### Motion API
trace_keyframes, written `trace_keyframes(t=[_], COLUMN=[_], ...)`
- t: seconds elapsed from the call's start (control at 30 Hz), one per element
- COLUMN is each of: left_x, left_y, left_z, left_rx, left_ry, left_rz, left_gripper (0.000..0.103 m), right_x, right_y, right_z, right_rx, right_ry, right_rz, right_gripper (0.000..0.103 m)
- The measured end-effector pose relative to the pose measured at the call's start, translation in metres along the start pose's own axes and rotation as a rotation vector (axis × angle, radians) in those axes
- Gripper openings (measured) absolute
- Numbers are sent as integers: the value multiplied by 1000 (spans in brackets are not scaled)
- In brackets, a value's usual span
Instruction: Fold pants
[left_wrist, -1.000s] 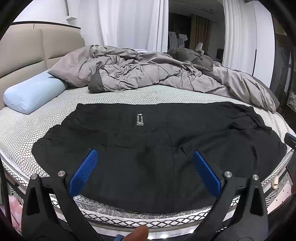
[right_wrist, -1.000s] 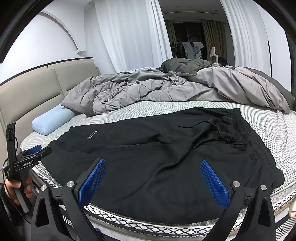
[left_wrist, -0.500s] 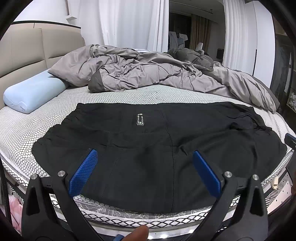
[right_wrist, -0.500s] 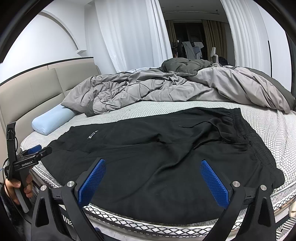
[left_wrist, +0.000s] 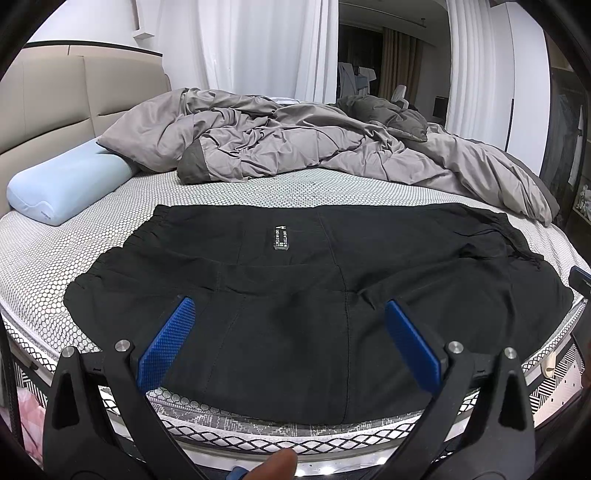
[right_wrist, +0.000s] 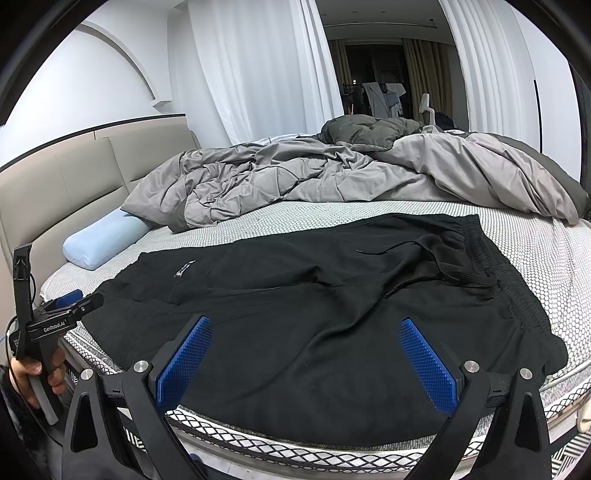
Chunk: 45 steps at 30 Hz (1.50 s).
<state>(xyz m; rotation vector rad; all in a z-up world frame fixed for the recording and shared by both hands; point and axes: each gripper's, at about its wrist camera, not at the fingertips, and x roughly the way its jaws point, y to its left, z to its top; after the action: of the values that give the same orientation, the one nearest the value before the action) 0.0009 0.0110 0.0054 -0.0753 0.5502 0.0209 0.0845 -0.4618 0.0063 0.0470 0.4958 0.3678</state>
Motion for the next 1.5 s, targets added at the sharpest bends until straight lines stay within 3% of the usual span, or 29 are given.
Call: trace_keyframes(t=[0.57,1.0,1.13,1.37,1.5], left_x=[0,4,21,40,50], left_y=[-1,23,39,66,94], left_z=[0,1,-6,-9,-11], left_rx=[-2,-34,-68,-59,-108], left_ry=[1,7,58,69,89], left_rz=[0,2,6,141,163], left_gripper=[102,102,102,102,102], right_x=[0,2,6,3,3], right_y=[0,-11,-21,-55,-81], right_z=[-1,-5,-10,-12,-9], right_rx=[2,12,-7,36,117], right_ry=[2,31,30,46,39], right_rz=[0,0,-19,-30,-48], right_gripper=[103,103,103,103,103])
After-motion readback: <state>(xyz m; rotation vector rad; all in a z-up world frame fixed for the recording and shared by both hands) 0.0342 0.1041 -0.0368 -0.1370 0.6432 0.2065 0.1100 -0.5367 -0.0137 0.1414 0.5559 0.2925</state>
